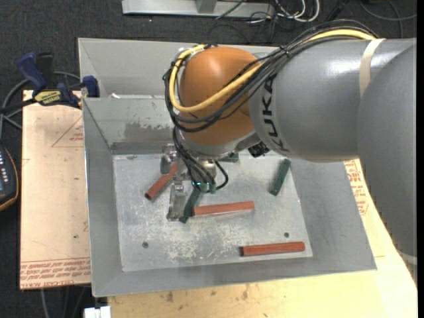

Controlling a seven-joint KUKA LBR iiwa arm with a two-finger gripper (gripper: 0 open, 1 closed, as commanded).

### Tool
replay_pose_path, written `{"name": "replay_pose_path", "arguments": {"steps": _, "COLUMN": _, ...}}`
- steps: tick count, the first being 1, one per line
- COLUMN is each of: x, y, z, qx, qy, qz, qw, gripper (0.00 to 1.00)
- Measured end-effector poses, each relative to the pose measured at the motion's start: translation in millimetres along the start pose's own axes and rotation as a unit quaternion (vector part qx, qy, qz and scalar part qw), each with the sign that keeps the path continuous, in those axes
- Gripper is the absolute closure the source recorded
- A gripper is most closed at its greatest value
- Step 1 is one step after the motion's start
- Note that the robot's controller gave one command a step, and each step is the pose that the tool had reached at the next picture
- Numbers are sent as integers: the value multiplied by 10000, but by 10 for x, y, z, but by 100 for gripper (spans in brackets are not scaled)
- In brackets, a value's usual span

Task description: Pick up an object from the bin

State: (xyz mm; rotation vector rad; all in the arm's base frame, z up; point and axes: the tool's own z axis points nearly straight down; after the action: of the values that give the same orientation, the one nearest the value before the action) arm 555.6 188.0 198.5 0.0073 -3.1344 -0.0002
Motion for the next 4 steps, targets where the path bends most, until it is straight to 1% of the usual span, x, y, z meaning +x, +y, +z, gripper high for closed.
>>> {"name": "replay_pose_path", "arguments": {"steps": 1, "x": -601, "y": -542, "z": 1133, "qx": 4, "qy": -34, "qz": -1878, "qw": 9822, "gripper": 0}}
{"name": "replay_pose_path", "arguments": {"steps": 2, "x": -608, "y": -524, "z": 1108, "qx": -5, "qy": -49, "qz": -1884, "qw": 9821, "gripper": 100}}
{"name": "replay_pose_path", "arguments": {"steps": 3, "x": -606, "y": -527, "z": 1112, "qx": -4, "qy": -48, "qz": -1884, "qw": 9821, "gripper": 0}}
{"name": "replay_pose_path", "arguments": {"steps": 4, "x": -950, "y": 232, "z": 1272, "qx": -1, "qy": -66, "qz": -2786, "qw": 9604, "gripper": 0}}
